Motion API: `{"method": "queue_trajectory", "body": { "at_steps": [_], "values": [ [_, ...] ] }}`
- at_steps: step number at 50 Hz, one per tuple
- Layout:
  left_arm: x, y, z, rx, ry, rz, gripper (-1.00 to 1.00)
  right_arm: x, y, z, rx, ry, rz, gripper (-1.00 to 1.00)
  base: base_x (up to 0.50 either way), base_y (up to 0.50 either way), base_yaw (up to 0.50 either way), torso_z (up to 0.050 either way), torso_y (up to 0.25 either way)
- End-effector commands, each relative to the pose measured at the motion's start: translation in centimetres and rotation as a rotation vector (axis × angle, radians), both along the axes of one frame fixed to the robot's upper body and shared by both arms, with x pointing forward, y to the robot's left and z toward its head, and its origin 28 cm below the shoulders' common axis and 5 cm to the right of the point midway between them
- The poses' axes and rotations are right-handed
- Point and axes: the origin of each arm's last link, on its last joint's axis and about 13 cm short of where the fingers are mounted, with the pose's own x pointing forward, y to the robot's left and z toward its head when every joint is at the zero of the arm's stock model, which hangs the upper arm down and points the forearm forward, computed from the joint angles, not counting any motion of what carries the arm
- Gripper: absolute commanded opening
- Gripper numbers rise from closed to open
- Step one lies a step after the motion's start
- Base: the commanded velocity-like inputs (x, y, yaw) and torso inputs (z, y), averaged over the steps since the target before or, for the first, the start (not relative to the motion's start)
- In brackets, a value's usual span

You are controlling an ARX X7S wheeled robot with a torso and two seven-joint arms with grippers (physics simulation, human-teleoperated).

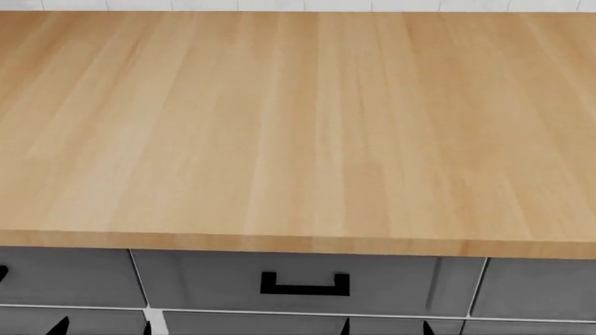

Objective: Navigate to the toaster.

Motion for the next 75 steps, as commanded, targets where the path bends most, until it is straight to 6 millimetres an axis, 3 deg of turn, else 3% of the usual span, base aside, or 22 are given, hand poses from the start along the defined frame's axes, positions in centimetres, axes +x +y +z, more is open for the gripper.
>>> {"method": "queue_trajectory", "body": {
  "at_steps": [1,75],
  "values": [
    [0.10,0.13,0.06,-0.027,-0.024,0.004,1.00,0.05,0.01,-0.01,0.007,-0.005,0.007,1.00,0.00,-0.40,0.00,0.000,0.000],
    [-0.06,0.13,0.17,-0.027,-0.024,0.007,1.00,0.04,0.03,-0.01,0.007,-0.001,0.006,1.00,0.00,-0.39,0.00,0.000,0.000]
  ]
}}
